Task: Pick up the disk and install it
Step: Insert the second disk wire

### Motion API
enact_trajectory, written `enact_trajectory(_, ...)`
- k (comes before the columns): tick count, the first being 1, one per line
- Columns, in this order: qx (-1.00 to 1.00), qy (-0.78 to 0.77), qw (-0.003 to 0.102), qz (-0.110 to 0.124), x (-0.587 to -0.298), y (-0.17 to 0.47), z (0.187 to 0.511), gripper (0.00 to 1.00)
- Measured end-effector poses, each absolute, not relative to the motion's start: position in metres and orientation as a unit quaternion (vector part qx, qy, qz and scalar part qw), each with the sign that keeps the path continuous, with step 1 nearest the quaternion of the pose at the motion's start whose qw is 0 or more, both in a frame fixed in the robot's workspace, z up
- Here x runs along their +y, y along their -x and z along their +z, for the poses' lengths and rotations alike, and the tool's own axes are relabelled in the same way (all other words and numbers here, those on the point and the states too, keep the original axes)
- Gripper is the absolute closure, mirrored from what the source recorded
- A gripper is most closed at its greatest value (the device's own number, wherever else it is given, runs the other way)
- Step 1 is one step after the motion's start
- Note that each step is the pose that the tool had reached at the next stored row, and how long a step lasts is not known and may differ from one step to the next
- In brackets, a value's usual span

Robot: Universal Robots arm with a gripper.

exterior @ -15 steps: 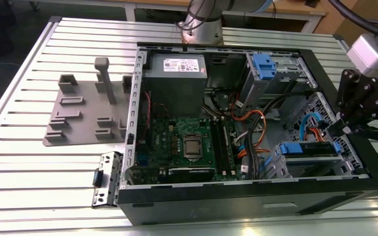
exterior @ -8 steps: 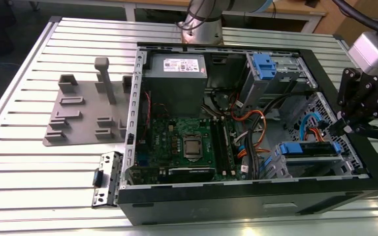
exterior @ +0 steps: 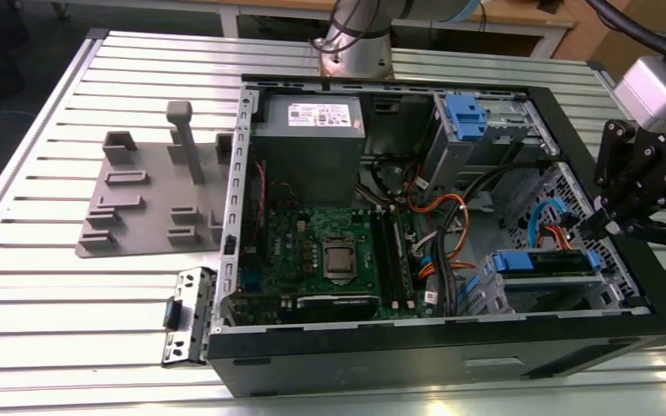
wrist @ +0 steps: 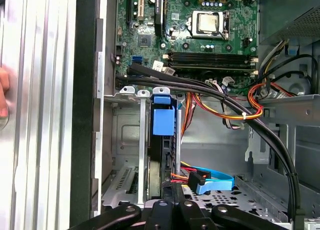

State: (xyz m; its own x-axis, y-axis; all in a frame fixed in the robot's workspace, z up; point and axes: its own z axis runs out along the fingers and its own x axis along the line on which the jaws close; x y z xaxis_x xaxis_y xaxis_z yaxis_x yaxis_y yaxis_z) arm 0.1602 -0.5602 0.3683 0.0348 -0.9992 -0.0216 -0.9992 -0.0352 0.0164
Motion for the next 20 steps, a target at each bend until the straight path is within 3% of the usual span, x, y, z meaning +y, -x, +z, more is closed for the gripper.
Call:
enact_trajectory(2, 0.695, 0.719, 0.002, 0.013, -0.5602, -0.1602, 0.3684, 0.89)
enact_trajectory(4, 0.695, 0.719, 0.002, 0.013, -0.5602, -0.1602, 0.3684, 0.77)
enact_trajectory(7, 0.695, 0.719, 0.002, 0.013, -0.5602, -0.1602, 0.3684, 0.71)
enact_trajectory(8, 0.695, 0.719, 0.002, 0.013, -0.5602, -0.1602, 0.3684, 0.64)
enact_trajectory(20, 0.695, 0.719, 0.002, 0.014, -0.5602, -0.1632, 0.3705, 0.64)
